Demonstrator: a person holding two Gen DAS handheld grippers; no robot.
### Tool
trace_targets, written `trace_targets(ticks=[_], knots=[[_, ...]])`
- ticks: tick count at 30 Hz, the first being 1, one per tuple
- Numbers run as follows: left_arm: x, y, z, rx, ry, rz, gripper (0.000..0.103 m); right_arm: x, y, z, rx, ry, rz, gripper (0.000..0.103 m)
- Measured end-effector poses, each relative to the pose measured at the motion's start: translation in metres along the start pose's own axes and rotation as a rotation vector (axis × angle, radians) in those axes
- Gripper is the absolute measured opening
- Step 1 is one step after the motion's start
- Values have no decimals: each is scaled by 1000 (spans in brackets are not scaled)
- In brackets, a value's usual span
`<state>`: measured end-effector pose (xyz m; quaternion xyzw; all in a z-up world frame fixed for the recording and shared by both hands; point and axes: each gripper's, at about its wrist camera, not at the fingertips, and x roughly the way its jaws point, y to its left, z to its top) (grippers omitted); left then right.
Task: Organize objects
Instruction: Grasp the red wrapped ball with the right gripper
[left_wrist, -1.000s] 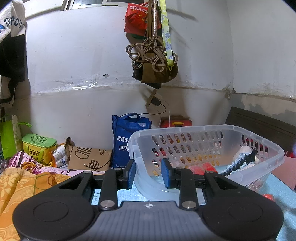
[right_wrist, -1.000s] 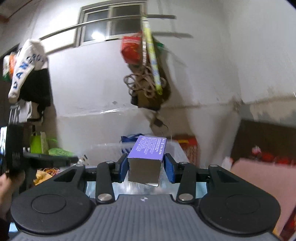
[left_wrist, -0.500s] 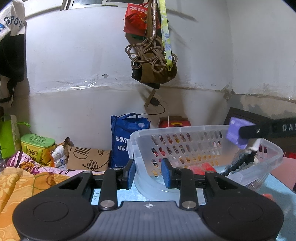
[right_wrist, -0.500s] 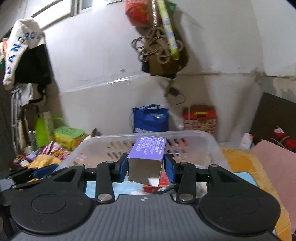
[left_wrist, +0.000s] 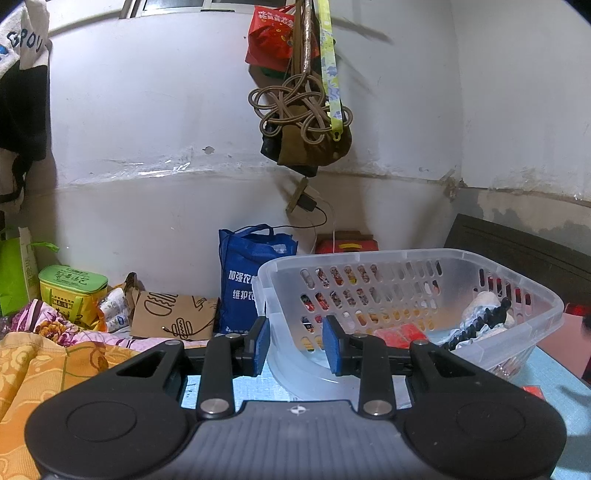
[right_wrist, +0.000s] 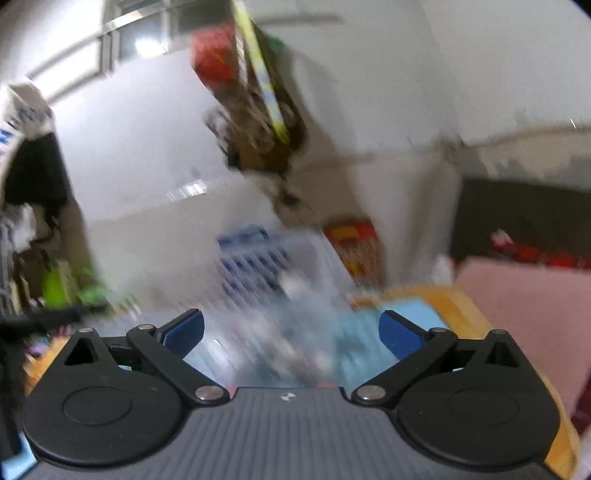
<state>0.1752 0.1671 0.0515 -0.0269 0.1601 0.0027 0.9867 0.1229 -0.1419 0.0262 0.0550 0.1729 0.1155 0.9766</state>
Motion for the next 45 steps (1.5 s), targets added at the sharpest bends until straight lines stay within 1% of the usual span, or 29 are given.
trace_targets(ticks=[2, 6, 9, 11, 15, 17, 18, 20, 21, 22, 23, 28, 35, 41, 45], knots=[[1, -1, 0, 4, 0, 1, 36, 19, -9, -15, 15, 76, -50, 103], [1, -1, 0, 3, 1, 1, 36, 45, -19, -28, 27, 155, -105, 103], [2, -2, 0, 3, 0, 4, 36, 59, -24, -28, 41, 212, -67, 103], [2, -3, 0, 5, -1, 7, 36, 69, -26, -29, 50, 267, -53, 103], [2, -4, 0, 8, -4, 16, 36, 68, -26, -27, 50, 282, -21, 103], [3, -5, 1, 7, -2, 17, 36, 70, -25, -27, 45, 293, -19, 97], [3, -5, 1, 7, -3, 17, 36, 70, -24, -26, 41, 296, -23, 95], [3, -5, 2, 6, -3, 17, 36, 73, -20, -26, 21, 290, -34, 79], [4, -5, 2, 7, -2, 18, 36, 74, -18, -25, 11, 291, -41, 73], [4, -6, 2, 9, -2, 20, 36, 73, -18, -25, 11, 288, -36, 54], [5, -7, 3, 13, -3, 24, 36, 71, -18, -25, 21, 284, -17, 50], [6, -9, 3, 24, -5, 30, 36, 68, -22, -27, 49, 276, 8, 50], [7, -10, 3, 23, -5, 30, 36, 67, -25, -26, 78, 250, 15, 50], [7, -10, 3, 23, -6, 30, 36, 55, -42, -27, 185, 168, 69, 50], [6, -10, 3, 22, -6, 28, 36, 48, -44, -28, 190, 135, 91, 50]])
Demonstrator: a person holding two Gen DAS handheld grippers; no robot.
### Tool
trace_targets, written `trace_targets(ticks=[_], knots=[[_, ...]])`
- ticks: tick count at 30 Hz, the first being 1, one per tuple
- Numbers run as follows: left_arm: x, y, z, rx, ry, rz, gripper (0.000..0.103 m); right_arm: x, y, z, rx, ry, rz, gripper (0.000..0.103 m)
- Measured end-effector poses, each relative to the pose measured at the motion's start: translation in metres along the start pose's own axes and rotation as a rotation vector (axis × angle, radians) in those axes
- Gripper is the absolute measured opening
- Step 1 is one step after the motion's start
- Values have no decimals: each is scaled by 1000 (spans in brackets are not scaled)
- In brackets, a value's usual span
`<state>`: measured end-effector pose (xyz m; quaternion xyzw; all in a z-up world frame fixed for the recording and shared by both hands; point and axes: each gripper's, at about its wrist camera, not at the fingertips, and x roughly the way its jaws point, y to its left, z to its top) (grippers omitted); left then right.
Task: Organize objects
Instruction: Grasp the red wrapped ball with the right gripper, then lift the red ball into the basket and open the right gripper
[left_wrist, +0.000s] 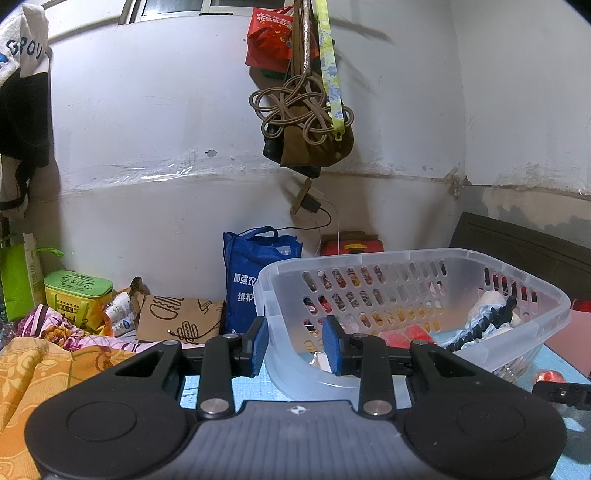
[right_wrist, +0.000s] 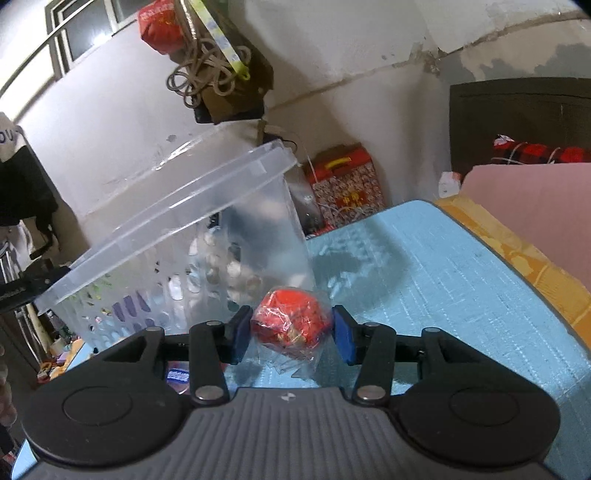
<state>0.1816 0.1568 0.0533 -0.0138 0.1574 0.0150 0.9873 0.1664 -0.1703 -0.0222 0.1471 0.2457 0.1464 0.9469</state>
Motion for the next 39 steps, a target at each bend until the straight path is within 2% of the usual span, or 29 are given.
trace_targets(ticks=[8, 15, 19, 22, 25, 27, 31, 34, 39], knots=[[0, 0, 0, 0, 0, 1, 36, -4, 26, -12, -168, -31, -31, 50], [0, -3, 0, 4, -5, 1, 36, -19, 21, -8, -116, -38, -94, 50], [-1, -3, -1, 3, -6, 1, 36, -44, 27, 2, -131, -94, -85, 50], [-1, -4, -1, 3, -6, 3, 36, -63, 44, 21, -177, -164, -97, 50], [-2, -4, -1, 4, -6, 4, 36, -75, 64, 43, -207, -221, -61, 50], [-3, -4, -1, 6, -7, 4, 36, -70, 78, 56, -234, -207, -23, 50], [-3, -2, -2, 4, -6, 0, 36, -43, 92, 76, -228, -111, 66, 50], [-3, -2, -1, 4, -6, 0, 36, -27, 102, 82, -242, -87, 56, 50], [-3, -2, -2, 3, -6, 0, 36, -7, 128, 84, -339, -85, 18, 50]])
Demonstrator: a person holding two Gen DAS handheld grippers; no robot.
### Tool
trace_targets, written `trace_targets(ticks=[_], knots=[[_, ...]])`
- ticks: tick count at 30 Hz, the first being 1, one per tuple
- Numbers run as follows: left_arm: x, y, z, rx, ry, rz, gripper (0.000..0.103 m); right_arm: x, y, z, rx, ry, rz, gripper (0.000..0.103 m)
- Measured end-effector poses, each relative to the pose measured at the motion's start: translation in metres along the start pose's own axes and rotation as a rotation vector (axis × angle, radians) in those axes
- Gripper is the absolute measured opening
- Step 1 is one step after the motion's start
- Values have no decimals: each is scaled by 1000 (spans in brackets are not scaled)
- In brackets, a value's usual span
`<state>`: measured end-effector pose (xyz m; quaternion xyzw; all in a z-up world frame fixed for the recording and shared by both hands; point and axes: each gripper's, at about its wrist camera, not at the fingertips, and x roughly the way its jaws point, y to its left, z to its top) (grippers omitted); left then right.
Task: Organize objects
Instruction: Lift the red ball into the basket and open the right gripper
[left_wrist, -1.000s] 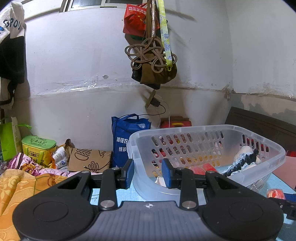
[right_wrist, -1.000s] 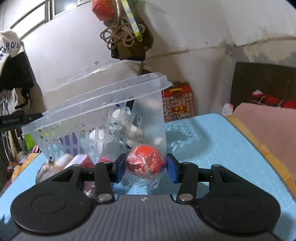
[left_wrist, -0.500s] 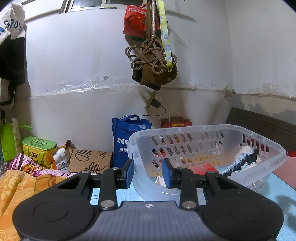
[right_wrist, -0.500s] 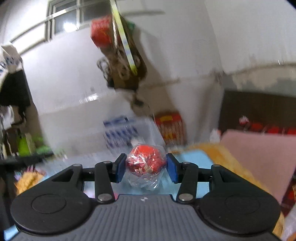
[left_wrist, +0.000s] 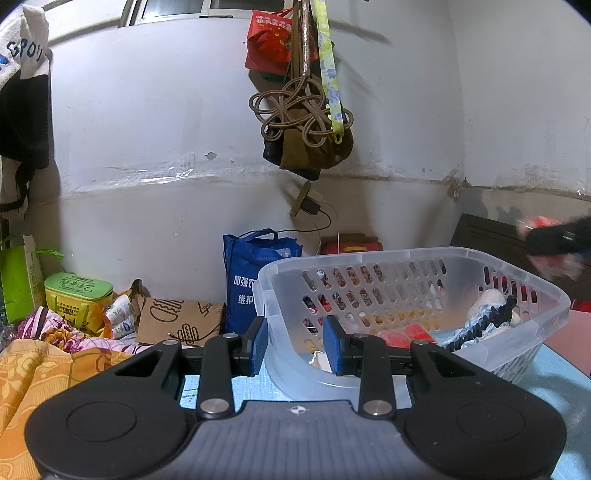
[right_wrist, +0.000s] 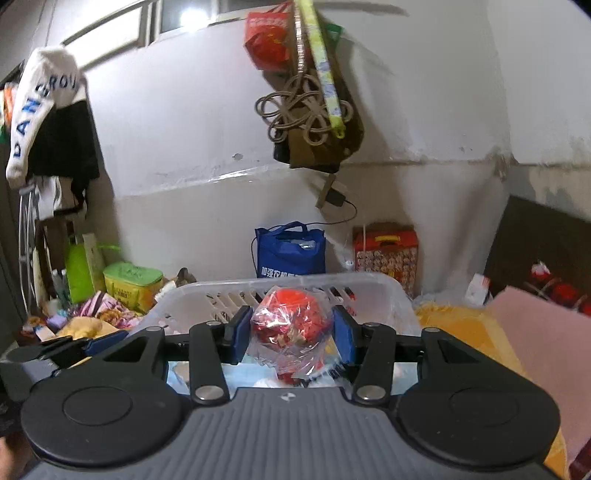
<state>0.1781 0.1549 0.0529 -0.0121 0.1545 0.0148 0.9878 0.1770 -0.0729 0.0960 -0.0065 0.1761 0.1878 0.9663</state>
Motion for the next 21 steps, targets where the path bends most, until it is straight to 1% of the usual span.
trace_targets(ticks=[4, 7, 9, 10, 12, 13, 15, 18, 21], knots=[[0, 0, 0, 0, -2, 0, 36, 19, 14, 10, -67, -34, -16, 50], [0, 1, -1, 1, -7, 0, 36, 39, 16, 16, -97, -2, -61, 52], [1, 0, -1, 1, -6, -1, 36, 49, 16, 16, -99, 32, -57, 82], [1, 1, -2, 0, -5, -2, 36, 53, 16, 14, -100, 46, -72, 103], [0, 1, -3, 0, -6, -4, 37, 47, 18, 7, -120, -5, -152, 103], [-1, 2, -3, 1, -7, -6, 37, 42, 18, 4, -126, -39, -175, 103], [-1, 2, -3, 1, -6, -7, 37, 25, 13, -4, -93, -89, -190, 103], [-2, 2, -3, 0, -6, -9, 37, -6, 3, -21, -8, -102, -175, 103], [-2, 3, -2, 2, -5, -9, 37, -43, -6, -54, 34, -141, -133, 103]])
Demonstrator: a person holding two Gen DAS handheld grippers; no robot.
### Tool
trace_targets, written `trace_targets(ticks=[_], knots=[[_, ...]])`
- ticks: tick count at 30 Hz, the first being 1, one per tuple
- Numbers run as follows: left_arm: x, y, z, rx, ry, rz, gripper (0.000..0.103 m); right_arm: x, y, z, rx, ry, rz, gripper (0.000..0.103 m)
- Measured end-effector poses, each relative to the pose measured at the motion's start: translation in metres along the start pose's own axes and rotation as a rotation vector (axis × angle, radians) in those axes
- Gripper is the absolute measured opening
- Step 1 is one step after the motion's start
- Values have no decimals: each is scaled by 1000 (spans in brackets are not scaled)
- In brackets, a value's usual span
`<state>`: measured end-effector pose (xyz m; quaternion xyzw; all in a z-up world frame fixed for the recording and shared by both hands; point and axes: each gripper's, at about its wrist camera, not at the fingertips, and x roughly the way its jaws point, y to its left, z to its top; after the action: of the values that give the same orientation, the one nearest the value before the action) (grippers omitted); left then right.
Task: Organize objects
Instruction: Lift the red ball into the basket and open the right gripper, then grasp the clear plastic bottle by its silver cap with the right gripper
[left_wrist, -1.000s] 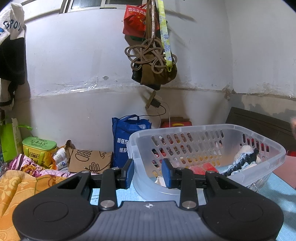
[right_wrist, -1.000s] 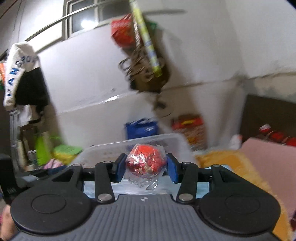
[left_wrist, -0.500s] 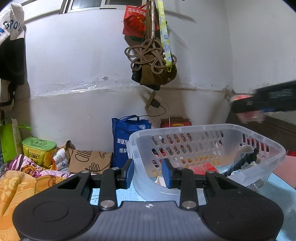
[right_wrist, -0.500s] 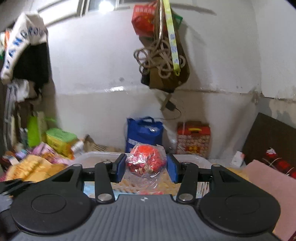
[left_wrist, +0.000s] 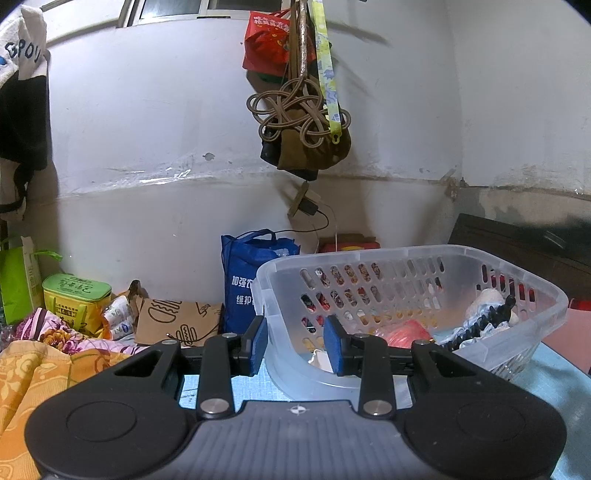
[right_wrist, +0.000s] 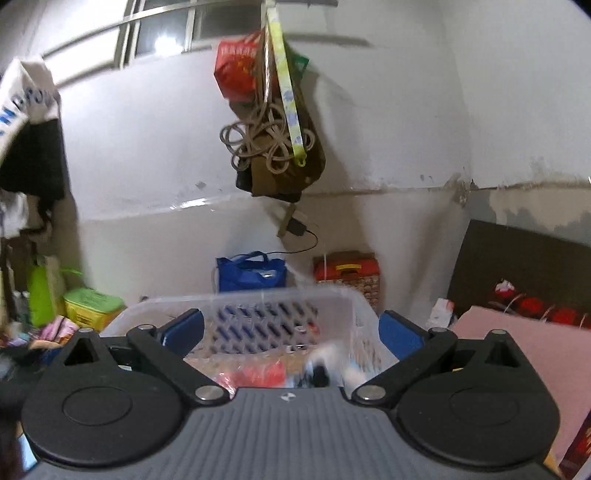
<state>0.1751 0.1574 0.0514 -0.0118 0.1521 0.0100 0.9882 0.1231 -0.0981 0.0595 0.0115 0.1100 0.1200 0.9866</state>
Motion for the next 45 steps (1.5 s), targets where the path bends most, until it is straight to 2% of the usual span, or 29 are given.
trace_targets(ticks=[2, 4, 6, 8, 11, 15, 18, 22, 25, 27, 28, 32, 35, 38, 45], knots=[[0, 0, 0, -1, 0, 1, 37, -19, -8, -25, 8, 15, 6, 103], [1, 0, 0, -1, 0, 1, 37, -25, -12, -49, 6, 73, 9, 103], [1, -1, 1, -3, -1, 5, 37, -21, -14, -68, -4, 163, 9, 93], [1, -2, 1, -1, -2, 11, 37, -13, -17, -77, 20, 230, 29, 72], [1, -2, 1, 1, -1, 13, 37, -2, -20, -81, 61, 288, 37, 70], [1, -2, 1, -2, -2, 11, 37, 4, -16, -79, 77, 298, 71, 71], [1, -1, 1, -3, -3, 9, 37, 15, -9, -78, 67, 329, 97, 72], [2, 0, 1, -2, -3, 8, 37, 31, -3, -82, 26, 405, 91, 72], [2, 0, 1, -5, -4, 5, 37, 29, -9, -84, 21, 411, 96, 69], [1, -1, 0, -4, -3, 5, 38, 24, -9, -84, 0, 410, 94, 54], [0, -2, 1, -3, -3, 7, 38, 22, -8, -85, -18, 410, 93, 43], [1, -1, 0, -1, -3, 7, 37, 21, -8, -84, -44, 413, 105, 45], [0, -1, 0, -2, -3, 7, 37, 28, 7, -83, -147, 427, 98, 48], [0, -1, 0, -1, -3, 5, 37, 28, 7, -83, -141, 420, 103, 43], [-1, -1, 0, -3, -4, 4, 38, 10, -9, -78, -83, 353, 77, 43]])
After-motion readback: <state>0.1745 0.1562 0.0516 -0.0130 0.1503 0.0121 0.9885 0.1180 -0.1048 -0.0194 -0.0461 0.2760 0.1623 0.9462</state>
